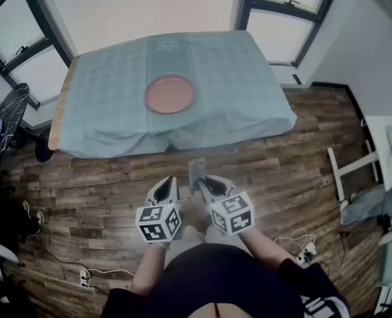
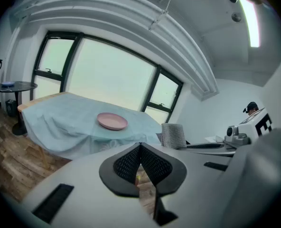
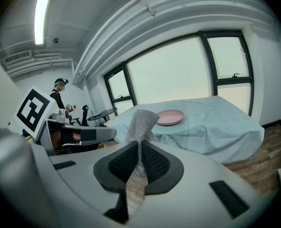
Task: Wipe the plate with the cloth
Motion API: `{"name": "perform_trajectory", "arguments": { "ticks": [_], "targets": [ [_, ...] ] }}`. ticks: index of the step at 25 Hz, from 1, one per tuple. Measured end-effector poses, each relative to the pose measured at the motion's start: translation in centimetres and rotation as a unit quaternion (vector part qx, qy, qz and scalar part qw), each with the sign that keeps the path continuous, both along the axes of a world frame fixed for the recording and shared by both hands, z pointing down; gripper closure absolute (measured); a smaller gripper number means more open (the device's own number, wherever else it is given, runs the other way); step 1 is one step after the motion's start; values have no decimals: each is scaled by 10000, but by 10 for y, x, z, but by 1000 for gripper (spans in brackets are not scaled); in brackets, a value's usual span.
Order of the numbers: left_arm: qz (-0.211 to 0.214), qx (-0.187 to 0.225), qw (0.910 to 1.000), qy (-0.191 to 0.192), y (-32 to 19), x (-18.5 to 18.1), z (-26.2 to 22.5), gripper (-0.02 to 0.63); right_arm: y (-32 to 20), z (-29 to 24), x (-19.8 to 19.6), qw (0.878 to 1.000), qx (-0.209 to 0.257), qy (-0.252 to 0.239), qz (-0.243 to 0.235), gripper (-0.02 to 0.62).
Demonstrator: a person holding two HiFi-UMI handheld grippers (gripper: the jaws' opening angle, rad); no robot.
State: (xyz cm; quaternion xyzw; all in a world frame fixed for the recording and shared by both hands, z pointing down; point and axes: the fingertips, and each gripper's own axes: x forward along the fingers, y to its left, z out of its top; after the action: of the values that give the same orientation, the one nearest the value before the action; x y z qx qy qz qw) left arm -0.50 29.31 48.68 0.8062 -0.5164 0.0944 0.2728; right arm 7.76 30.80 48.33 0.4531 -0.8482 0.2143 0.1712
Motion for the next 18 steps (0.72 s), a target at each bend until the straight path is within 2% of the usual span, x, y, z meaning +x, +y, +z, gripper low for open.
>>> {"name": "perform_trajectory", "arguments": {
  "ticks": [11, 18],
  "targets": [
    [176, 9, 9998, -37, 8, -9, 1, 592, 5, -8, -14, 9998, 172, 50, 72, 563],
    [297, 55, 9995, 42, 9, -21, 0, 592, 9, -9, -31, 9996, 160, -209, 100, 561]
  ]
}}
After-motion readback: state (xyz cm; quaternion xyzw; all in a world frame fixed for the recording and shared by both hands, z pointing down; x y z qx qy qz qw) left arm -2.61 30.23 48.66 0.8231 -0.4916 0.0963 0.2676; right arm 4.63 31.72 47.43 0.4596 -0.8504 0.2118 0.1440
